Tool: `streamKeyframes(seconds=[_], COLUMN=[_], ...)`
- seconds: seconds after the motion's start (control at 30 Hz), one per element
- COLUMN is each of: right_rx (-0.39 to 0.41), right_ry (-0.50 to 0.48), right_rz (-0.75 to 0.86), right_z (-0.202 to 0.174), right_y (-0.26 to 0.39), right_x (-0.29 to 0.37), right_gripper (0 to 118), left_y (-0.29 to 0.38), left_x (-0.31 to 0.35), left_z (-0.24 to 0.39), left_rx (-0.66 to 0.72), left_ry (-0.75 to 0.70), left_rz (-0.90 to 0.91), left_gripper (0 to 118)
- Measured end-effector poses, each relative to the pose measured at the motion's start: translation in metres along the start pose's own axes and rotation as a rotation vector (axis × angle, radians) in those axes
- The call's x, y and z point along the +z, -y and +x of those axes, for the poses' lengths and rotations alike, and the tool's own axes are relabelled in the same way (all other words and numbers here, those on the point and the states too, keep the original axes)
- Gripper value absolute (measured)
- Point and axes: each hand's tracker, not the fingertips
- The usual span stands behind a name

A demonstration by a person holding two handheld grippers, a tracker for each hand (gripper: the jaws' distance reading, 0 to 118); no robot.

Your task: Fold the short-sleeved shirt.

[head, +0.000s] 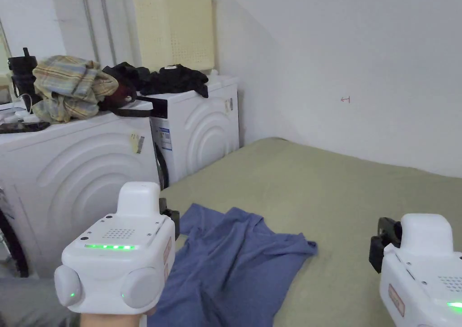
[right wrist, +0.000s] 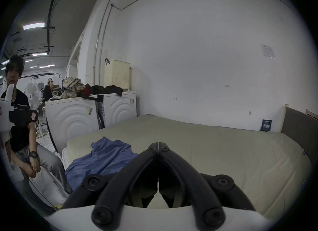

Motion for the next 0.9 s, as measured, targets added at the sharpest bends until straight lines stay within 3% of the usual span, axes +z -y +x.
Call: streamKeyframes(seconds=[0.47,0.9], right_rx=[0.013,0.006], right_ry=[-0.014,-0.032], right_rz=[-0.056,-0.176], right_z=[-0.001,0.006], right_y=[0.012,0.055], right_x=[-0.022,-0.058], right_gripper=[0,0], left_y=[0.009,0.061], left_x=[-0.035,-0.172], left_z=[0.006,0.063], left_rx=[0.010,-0.048], left_ry=[0.024,0.163], left_rz=[-0.063,-0.366], left_gripper=[0,0])
